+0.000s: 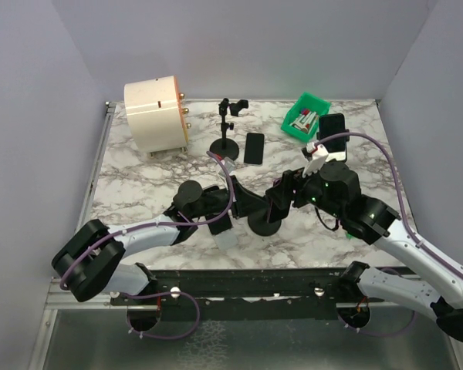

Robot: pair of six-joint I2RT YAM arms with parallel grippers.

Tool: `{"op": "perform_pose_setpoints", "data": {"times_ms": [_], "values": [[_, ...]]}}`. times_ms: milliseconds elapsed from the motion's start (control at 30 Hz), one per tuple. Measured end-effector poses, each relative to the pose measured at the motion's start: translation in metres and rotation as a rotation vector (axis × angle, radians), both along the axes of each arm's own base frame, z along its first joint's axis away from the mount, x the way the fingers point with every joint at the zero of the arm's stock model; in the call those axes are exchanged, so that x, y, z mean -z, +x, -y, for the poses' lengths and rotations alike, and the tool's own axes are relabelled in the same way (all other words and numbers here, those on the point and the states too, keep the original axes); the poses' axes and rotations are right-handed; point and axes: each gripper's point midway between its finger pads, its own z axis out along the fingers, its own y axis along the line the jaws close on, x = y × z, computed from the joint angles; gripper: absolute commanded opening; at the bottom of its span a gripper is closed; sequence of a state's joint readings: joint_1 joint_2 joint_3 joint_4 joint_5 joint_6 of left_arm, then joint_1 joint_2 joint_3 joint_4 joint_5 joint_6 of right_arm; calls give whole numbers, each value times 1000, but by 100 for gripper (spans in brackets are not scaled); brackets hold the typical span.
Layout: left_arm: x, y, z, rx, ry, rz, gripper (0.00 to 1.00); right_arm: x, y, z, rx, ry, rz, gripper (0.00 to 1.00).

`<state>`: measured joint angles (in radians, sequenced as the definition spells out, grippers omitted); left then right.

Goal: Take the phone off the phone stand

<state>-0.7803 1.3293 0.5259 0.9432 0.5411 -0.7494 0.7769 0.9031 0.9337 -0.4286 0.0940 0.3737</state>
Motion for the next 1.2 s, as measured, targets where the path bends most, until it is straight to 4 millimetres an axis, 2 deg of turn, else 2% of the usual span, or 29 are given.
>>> {"op": "perform_pose_setpoints", "data": {"times_ms": [467, 700, 800, 900, 1200], "values": [[1, 4, -2, 3, -11, -27, 0, -15, -25, -5, -128, 50, 29, 1], [3, 3, 0, 8, -4, -11, 1, -22, -27, -11, -152, 87, 35, 1], [4, 1, 2, 14, 2, -3, 9, -26, -28, -14, -162, 109, 35, 1], [4, -1, 3, 20, 7, 11, 22, -36, -30, -16, -175, 130, 44, 1], [7, -4, 5, 28, 25, 31, 46, -103, -37, -17, -211, 220, 146, 1]]}}
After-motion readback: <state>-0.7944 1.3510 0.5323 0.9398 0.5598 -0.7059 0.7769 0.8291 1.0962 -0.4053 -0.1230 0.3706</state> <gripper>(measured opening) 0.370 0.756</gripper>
